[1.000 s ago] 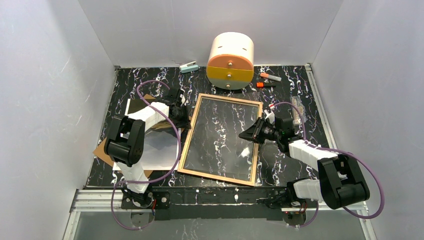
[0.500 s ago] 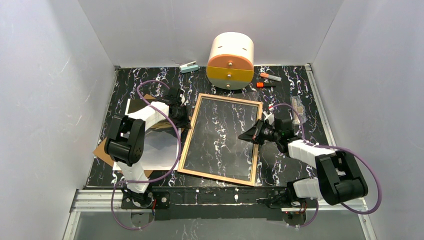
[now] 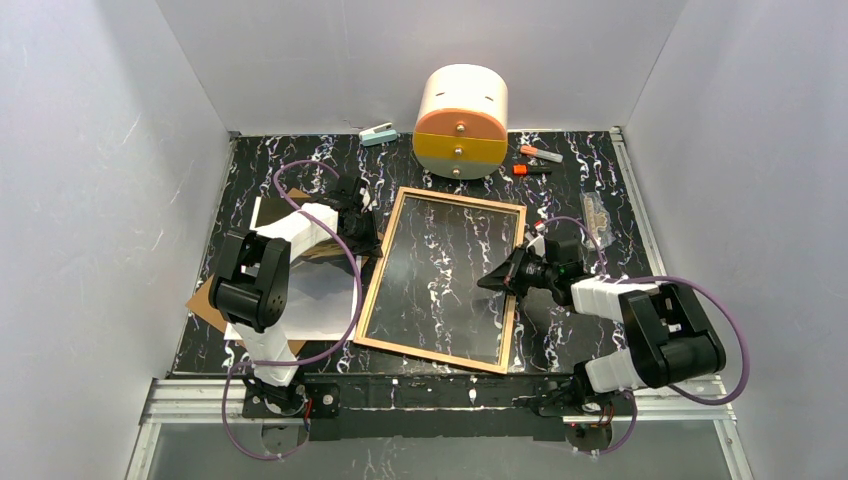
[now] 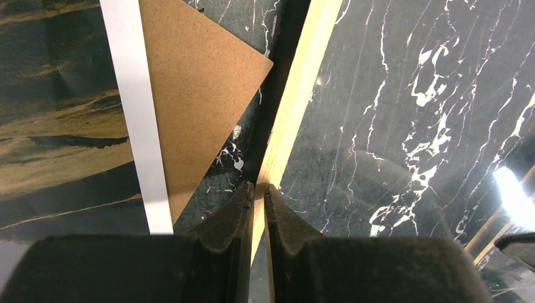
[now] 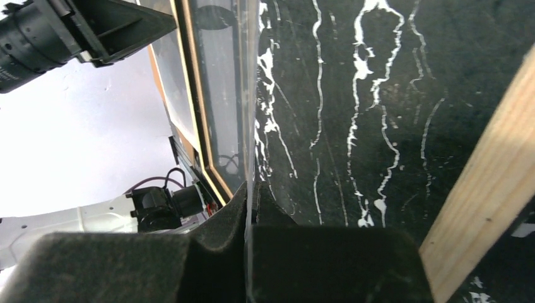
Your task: Put the photo into the frame
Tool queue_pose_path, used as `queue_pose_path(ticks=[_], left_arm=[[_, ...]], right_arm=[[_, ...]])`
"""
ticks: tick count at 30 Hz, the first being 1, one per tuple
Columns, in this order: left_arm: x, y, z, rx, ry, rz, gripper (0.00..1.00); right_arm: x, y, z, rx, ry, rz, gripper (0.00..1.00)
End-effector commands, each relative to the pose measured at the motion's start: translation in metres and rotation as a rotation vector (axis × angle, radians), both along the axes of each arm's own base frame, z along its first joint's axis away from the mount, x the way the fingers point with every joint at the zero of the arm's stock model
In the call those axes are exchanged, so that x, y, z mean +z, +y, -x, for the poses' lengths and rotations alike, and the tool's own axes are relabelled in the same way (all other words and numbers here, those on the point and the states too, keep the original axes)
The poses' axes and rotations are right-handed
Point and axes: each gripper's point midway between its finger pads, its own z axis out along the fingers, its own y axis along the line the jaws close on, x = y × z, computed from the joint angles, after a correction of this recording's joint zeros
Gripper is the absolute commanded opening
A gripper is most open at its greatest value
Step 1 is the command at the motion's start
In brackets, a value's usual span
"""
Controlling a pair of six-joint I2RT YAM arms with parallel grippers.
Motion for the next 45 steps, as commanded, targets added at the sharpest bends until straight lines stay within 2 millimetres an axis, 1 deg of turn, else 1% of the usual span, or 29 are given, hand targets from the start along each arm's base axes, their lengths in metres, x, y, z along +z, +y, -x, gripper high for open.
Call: queue_pose_path(ticks=[1, 11, 19, 20, 21, 23, 24, 26, 28, 30, 37, 42, 45], left_arm=[[-0.026, 0.009, 0.014, -0.007, 0.065, -0.063, 0.07], [-0.027, 0.007, 0.016, -0.013, 0.071, -0.052, 0.07], [-0.029, 0.007, 0.018, -0.021, 0.077, -0.048, 0.06], [-0.029, 0.007, 0.017, -0.020, 0.076, -0.051, 0.06], [-0.029, 0.008, 0.018, -0.019, 0.076, -0.055, 0.06], [-0.030, 0.010, 0.017, -0.013, 0.075, -0.066, 0.06], [-0.031, 0.011, 0.017, -0.011, 0.074, -0.071, 0.06], [-0.031, 0.012, 0.017, -0.008, 0.074, -0.078, 0.06], [-0.031, 0.012, 0.016, -0.006, 0.074, -0.079, 0.06], [-0.031, 0.012, 0.016, -0.006, 0.075, -0.079, 0.06], [-0.029, 0.012, 0.015, -0.010, 0.070, -0.077, 0.06], [-0.028, 0.011, 0.014, -0.013, 0.066, -0.075, 0.06], [-0.028, 0.011, 0.015, -0.014, 0.067, -0.075, 0.06]], right_arm=[[0.000, 0.006, 0.004, 0.058, -0.011, -0.007, 0.02], [0.007, 0.016, -0.005, 0.126, -0.082, -0.051, 0.07], [0.005, 0.018, -0.012, 0.140, -0.088, -0.037, 0.09], [0.005, 0.017, -0.013, 0.133, -0.083, -0.026, 0.11], [0.004, 0.015, -0.014, 0.124, -0.076, -0.009, 0.15], [0.002, 0.010, -0.016, 0.094, -0.063, 0.034, 0.28], [0.000, 0.007, -0.017, 0.080, -0.062, 0.059, 0.32], [-0.003, 0.002, -0.017, 0.060, -0.053, 0.100, 0.39], [-0.004, 0.000, -0.016, 0.052, -0.036, 0.118, 0.42], [-0.005, -0.001, -0.016, 0.042, -0.014, 0.125, 0.49], [-0.005, -0.003, -0.009, 0.032, 0.066, 0.137, 0.58], [-0.006, -0.006, -0.007, 0.016, 0.099, 0.157, 0.68], [-0.003, -0.007, -0.007, 0.017, 0.096, 0.164, 0.70]])
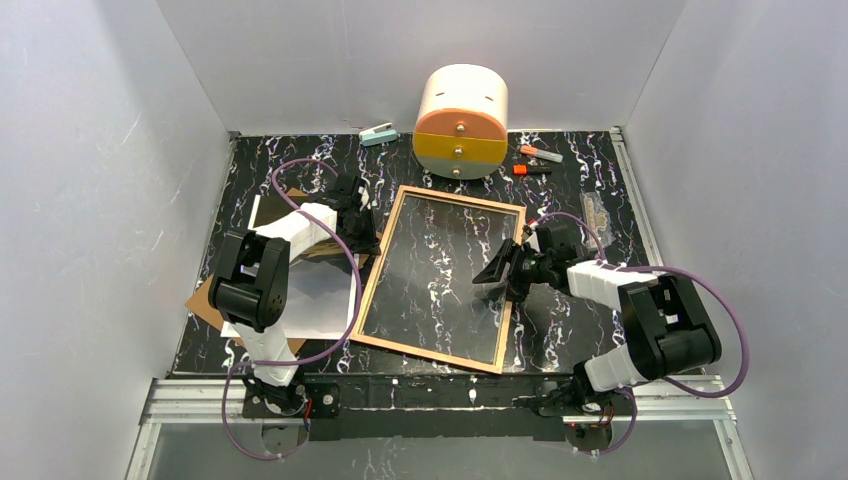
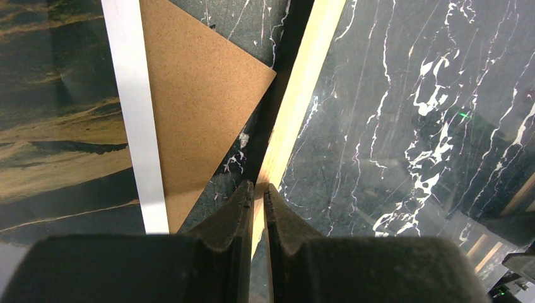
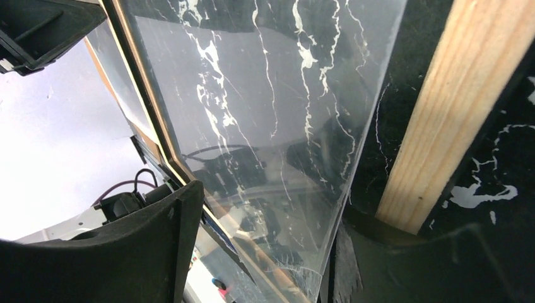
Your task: Put the photo into the frame
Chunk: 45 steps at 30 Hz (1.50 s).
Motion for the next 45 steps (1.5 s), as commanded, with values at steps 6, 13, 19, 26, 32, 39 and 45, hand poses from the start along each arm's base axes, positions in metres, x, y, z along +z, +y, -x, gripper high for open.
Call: queue_pose_path(ticks=[6, 13, 19, 26, 32, 39, 45], left_arm=[[-0.028, 0.007, 0.021, -0.019, 0.086, -0.067, 0.06], [-0.027, 0.007, 0.020, -0.017, 0.084, -0.065, 0.06], [-0.025, 0.007, 0.020, -0.021, 0.080, -0.062, 0.06], [-0.023, 0.005, 0.020, -0.025, 0.078, -0.051, 0.09], [-0.022, 0.006, 0.020, -0.030, 0.077, -0.053, 0.15], [-0.020, 0.001, 0.023, -0.035, 0.082, -0.028, 0.17], [-0.019, -0.005, 0.032, -0.045, 0.100, 0.021, 0.12]], right_arm=[[0.017, -0.003, -0.008, -0.017, 0.020, 0.055, 0.73], [0.011, -0.018, -0.002, -0.046, 0.063, 0.160, 0.76], [0.017, -0.031, 0.005, -0.076, 0.079, 0.229, 0.76], [0.032, -0.041, 0.007, -0.096, 0.061, 0.282, 0.75], [0.038, -0.061, -0.001, -0.149, -0.012, 0.386, 0.76], [0.020, -0.064, -0.013, -0.149, -0.023, 0.426, 0.81], [0.007, -0.053, -0.024, -0.122, -0.023, 0.391, 0.80]])
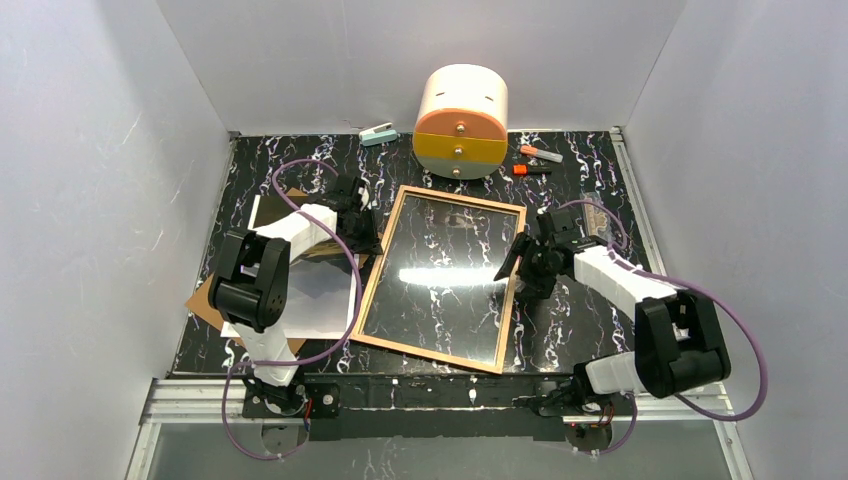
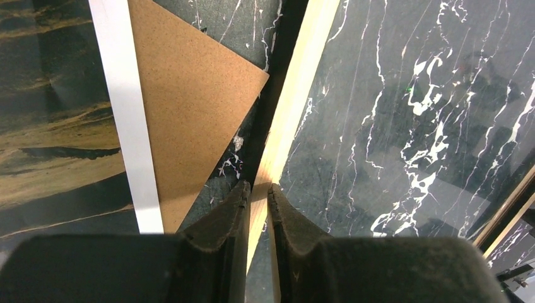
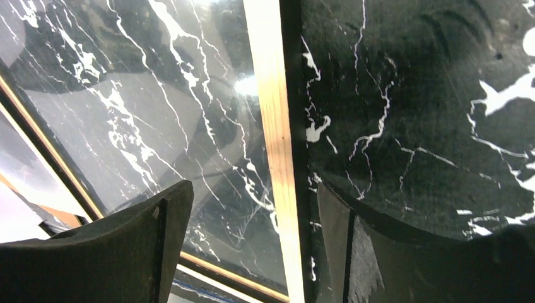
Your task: Put the photo into the frame
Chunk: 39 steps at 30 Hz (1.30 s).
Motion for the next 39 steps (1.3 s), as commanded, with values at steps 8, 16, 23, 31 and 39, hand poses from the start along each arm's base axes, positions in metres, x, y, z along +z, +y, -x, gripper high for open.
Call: queue_pose_path(ticks=[8, 16, 23, 31, 39], left_arm=[[-0.021, -0.008, 0.055, -0.052, 0.153, 0.073, 0.07], [-0.016, -0.016, 0.079, -0.096, 0.183, 0.144, 0.06], [-0.019, -0.011, 0.087, -0.108, 0.186, 0.111, 0.06], [-0.008, 0.001, 0.069, -0.087, 0.132, 0.019, 0.07], [0.030, 0.028, 0.050, -0.073, 0.029, -0.138, 0.19]], right_arm=[[0.004, 0.022, -0.032, 0.068, -0.090, -0.100, 0.78], [0.024, 0.018, -0.061, 0.074, -0.199, -0.142, 0.76], [0.034, 0.017, -0.076, 0.062, -0.233, -0.158, 0.75], [0.028, -0.010, -0.072, -0.040, -0.212, -0.051, 0.75], [0.070, -0.045, -0.084, -0.177, -0.331, 0.095, 0.78]])
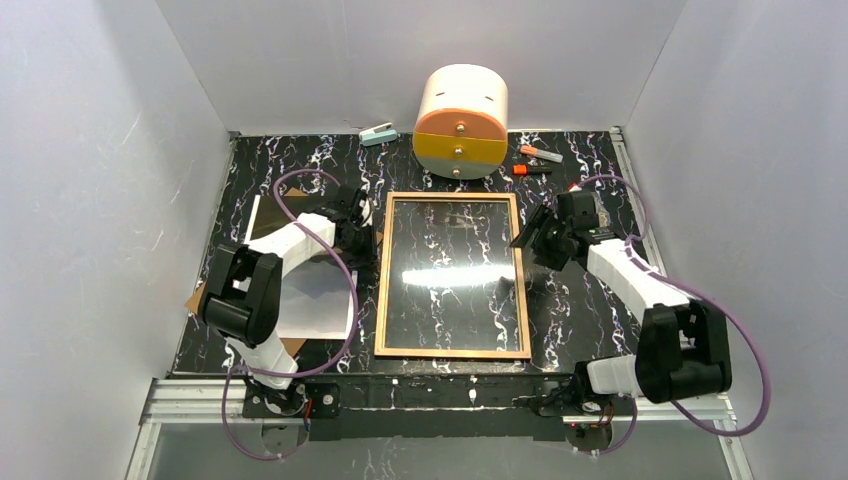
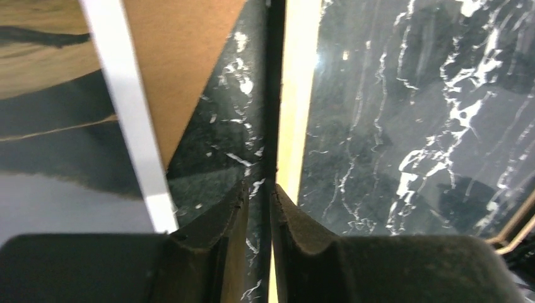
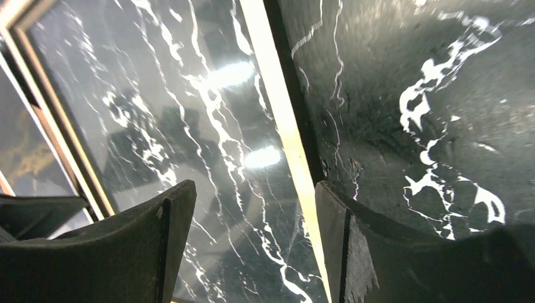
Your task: Put the photo into the frame
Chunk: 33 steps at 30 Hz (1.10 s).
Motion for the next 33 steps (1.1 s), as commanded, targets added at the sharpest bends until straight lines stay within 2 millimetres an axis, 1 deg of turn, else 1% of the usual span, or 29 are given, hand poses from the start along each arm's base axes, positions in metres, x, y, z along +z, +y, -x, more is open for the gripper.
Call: queue_pose_path(ticks=[1, 2, 4, 5, 7, 10, 13, 15, 17, 19, 20, 22, 23, 24, 25, 27, 29, 33], left_arm=[[0.033, 0.029, -0.002, 0.005, -0.062, -0.145, 0.21], [0.039, 0.033, -0.005, 0.015, -0.083, -0.165, 0.23], [0.054, 0.042, -0.011, 0.044, -0.139, -0.203, 0.25], [0.063, 0.047, -0.014, 0.064, -0.176, -0.215, 0.25], [0.073, 0.059, -0.017, 0.109, -0.231, -0.254, 0.25], [0.074, 0.085, -0.012, 0.198, -0.260, -0.336, 0.24], [0.060, 0.110, -0.001, 0.292, -0.231, -0.377, 0.24], [0.052, 0.125, 0.004, 0.366, -0.204, -0.369, 0.24], [0.046, 0.138, 0.005, 0.432, -0.193, -0.330, 0.21], [0.038, 0.151, 0.006, 0.510, -0.193, -0.306, 0.20], [0.034, 0.155, 0.007, 0.542, -0.182, -0.285, 0.18], [0.024, 0.164, 0.013, 0.609, -0.141, -0.257, 0.17], [0.019, 0.169, 0.015, 0.644, -0.123, -0.249, 0.16], [0.014, 0.172, 0.018, 0.671, -0.107, -0.249, 0.15], [0.011, 0.175, 0.021, 0.696, -0.097, -0.257, 0.15], [0.007, 0.182, 0.027, 0.736, -0.089, -0.291, 0.14], [0.002, 0.188, 0.034, 0.774, -0.081, -0.321, 0.14], [-0.010, 0.190, 0.043, 0.804, -0.049, -0.340, 0.14]], right_arm=[[0.054, -0.020, -0.025, -0.094, -0.155, 0.065, 0.78], [0.063, -0.018, -0.026, -0.084, -0.179, 0.055, 0.78], [0.083, -0.003, -0.028, -0.028, -0.222, -0.013, 0.77], [0.093, 0.006, -0.029, -0.005, -0.241, -0.065, 0.76], [0.109, 0.031, -0.027, 0.040, -0.254, -0.186, 0.72], [0.123, 0.078, -0.018, 0.124, -0.260, -0.298, 0.71], [0.127, 0.133, -0.001, 0.223, -0.253, -0.345, 0.71], [0.124, 0.170, 0.011, 0.285, -0.243, -0.364, 0.71], [0.118, 0.204, 0.023, 0.352, -0.223, -0.379, 0.71], [0.107, 0.236, 0.036, 0.408, -0.185, -0.382, 0.71], [0.102, 0.254, 0.045, 0.442, -0.167, -0.382, 0.70], [0.088, 0.281, 0.057, 0.477, -0.129, -0.378, 0.69], [0.085, 0.294, 0.060, 0.488, -0.115, -0.380, 0.67], [0.069, 0.302, 0.065, 0.483, -0.075, -0.350, 0.65], [0.060, 0.309, 0.068, 0.475, -0.047, -0.328, 0.64], [0.050, 0.322, 0.072, 0.496, -0.016, -0.316, 0.61], [0.041, 0.332, 0.073, 0.513, -0.006, -0.309, 0.60], [0.022, 0.348, 0.074, 0.539, 0.028, -0.276, 0.61]])
